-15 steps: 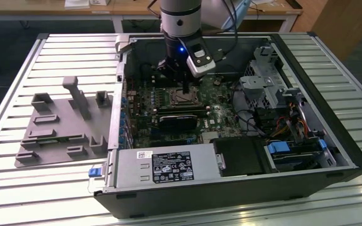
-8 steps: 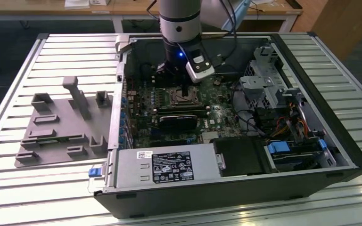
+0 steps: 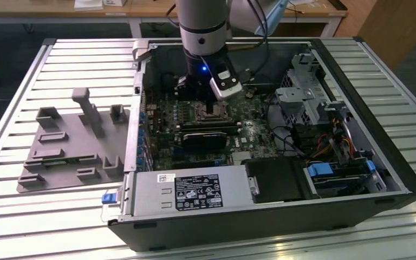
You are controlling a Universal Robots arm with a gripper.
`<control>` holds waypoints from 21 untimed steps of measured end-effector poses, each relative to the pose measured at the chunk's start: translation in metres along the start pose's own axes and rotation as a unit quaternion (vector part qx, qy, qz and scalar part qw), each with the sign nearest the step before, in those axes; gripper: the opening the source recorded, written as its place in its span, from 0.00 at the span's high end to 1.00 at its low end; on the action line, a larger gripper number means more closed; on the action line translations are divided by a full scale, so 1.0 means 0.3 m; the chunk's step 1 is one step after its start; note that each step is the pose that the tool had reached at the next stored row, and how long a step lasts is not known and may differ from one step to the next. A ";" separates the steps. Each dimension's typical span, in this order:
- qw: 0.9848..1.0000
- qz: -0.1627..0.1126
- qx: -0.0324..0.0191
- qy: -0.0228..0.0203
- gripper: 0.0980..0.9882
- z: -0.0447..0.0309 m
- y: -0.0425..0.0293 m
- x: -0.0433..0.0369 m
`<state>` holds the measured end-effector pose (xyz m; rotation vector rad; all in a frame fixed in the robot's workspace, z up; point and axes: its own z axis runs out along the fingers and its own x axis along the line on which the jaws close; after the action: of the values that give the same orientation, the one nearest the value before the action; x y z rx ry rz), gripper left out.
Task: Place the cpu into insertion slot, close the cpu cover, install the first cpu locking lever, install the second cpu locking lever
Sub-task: 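Install the second cpu locking lever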
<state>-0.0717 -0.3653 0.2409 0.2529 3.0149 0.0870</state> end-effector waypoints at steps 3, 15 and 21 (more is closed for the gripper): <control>1.000 0.000 -0.002 0.000 1.00 0.015 -0.006 0.006; 1.000 0.001 -0.005 0.001 1.00 0.059 -0.029 0.032; 1.000 0.001 -0.011 0.002 1.00 0.075 -0.046 0.040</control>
<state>-0.0831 -0.3759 0.2164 0.2549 3.0156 0.1197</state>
